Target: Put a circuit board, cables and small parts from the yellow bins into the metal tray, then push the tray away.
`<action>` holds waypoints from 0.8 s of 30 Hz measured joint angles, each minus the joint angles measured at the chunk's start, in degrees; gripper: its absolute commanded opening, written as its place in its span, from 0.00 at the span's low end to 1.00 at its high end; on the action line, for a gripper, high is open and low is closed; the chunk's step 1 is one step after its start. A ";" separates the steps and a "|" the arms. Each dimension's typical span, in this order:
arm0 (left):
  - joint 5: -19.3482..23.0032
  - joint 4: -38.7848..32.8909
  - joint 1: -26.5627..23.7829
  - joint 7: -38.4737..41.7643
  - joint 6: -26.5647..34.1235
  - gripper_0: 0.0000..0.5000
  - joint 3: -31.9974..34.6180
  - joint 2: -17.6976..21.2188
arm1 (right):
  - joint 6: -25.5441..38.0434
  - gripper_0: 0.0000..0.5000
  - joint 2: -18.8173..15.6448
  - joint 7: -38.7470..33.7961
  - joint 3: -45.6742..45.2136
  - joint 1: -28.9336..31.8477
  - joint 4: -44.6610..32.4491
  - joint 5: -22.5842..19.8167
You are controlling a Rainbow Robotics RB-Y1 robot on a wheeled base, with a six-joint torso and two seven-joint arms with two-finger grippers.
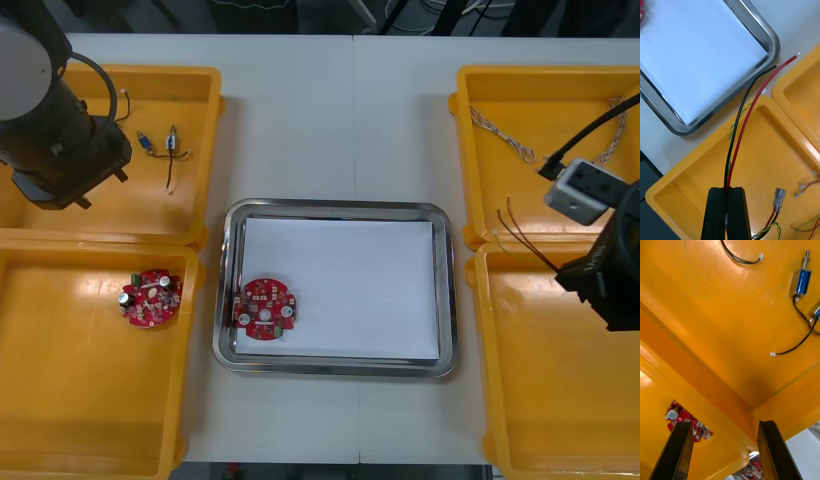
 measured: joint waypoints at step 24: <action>-3.50 26.37 -4.99 -6.19 -15.27 1.00 3.99 0.26 | 0.03 0.00 8.99 -0.12 38.80 -28.92 2.40 14.52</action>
